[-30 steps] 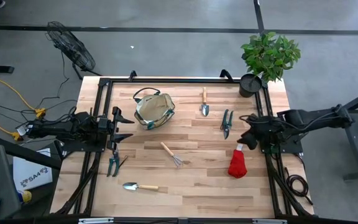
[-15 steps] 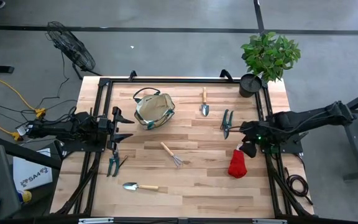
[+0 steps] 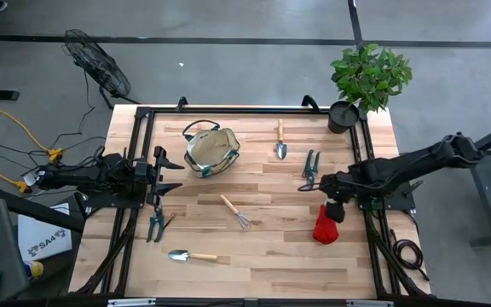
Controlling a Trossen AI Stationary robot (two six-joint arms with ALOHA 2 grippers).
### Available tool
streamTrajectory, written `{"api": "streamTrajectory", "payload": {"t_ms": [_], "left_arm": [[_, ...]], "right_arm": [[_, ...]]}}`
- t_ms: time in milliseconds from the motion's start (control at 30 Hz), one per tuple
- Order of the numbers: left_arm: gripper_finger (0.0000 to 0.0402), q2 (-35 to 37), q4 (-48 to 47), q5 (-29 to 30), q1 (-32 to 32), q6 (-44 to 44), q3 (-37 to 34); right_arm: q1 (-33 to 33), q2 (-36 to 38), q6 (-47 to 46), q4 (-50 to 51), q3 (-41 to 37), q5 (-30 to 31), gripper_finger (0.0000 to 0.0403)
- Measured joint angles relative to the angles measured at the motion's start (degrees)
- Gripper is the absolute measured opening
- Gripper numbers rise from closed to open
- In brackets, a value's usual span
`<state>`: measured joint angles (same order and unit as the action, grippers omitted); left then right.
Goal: Pick & Place Garden tools in Gardening bag
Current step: Put the red gloves into the gardening bag
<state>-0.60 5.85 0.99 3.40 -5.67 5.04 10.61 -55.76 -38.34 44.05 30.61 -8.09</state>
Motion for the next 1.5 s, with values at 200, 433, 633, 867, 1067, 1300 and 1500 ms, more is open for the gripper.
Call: {"api": "streamTrajectory", "payload": {"t_ms": [200, 433, 633, 867, 1067, 1300, 1500], "left_arm": [[0.0242, 0.0, 0.0, 0.0, 0.0, 0.0, 0.0], [0.0242, 0.0, 0.0, 0.0, 0.0, 0.0, 0.0], [0.0242, 0.0, 0.0, 0.0, 0.0, 0.0, 0.0], [0.0242, 0.0, 0.0, 0.0, 0.0, 0.0, 0.0], [0.0242, 0.0, 0.0, 0.0, 0.0, 0.0, 0.0], [0.0242, 0.0, 0.0, 0.0, 0.0, 0.0, 0.0], [0.0242, 0.0, 0.0, 0.0, 0.0, 0.0, 0.0]], "right_arm": [[0.0, -3.1, 1.0, -0.9, 0.0, -2.2, 0.0248], [0.0, -4.3, -0.3, -1.2, 0.0, -5.0, 0.0248], [0.0, -4.3, -0.4, -1.5, 0.0, -7.1, 0.0246], [0.0, -4.3, -0.4, -1.5, 0.0, -7.5, 0.0196], [0.0, -4.3, -0.4, -1.4, 0.0, -8.9, 0.0122], [0.0, -4.3, -0.4, -1.4, 0.0, -9.6, 0.0054], [0.0, -4.3, -0.5, -1.4, 0.0, -10.2, 0.0008]]}}
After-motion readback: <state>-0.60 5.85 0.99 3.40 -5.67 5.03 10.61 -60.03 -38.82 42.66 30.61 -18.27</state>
